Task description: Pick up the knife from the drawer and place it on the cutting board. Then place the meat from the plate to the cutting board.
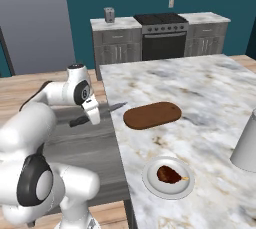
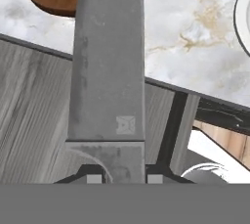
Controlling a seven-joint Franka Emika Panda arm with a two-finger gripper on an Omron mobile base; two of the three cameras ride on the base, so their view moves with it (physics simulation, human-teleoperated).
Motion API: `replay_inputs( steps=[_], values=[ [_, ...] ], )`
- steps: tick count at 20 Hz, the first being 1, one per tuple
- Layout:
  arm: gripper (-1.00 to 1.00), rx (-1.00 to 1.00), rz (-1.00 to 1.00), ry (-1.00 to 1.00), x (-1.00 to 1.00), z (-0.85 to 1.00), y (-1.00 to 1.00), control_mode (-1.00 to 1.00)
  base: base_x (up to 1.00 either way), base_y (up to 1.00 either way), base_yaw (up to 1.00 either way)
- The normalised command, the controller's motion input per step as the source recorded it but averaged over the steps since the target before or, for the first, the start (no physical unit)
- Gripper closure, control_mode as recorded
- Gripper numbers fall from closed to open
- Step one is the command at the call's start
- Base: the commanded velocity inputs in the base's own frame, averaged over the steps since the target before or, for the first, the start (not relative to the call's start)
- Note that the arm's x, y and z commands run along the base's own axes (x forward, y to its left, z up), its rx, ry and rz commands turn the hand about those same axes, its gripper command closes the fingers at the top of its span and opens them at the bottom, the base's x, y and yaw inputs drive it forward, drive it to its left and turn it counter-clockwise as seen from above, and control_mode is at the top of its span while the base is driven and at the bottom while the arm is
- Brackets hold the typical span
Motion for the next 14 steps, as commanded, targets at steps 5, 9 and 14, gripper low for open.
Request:
replay_inputs(
  steps=[5, 9, 14],
  values=[
    [1.00, 0.00, -0.04, 0.00, 0.19, 0.13, -0.66, -1.00, 0.00, 0.00, 0.00],
    [1.00, 0.00, 0.00, -0.01, 0.36, 0.10, -0.57, -1.00, 0.00, 0.00, 0.00],
    [1.00, 0.00, 0.11, -0.03, 0.50, 0.06, -0.38, -1.00, 0.00, 0.00, 0.00]
  ],
)
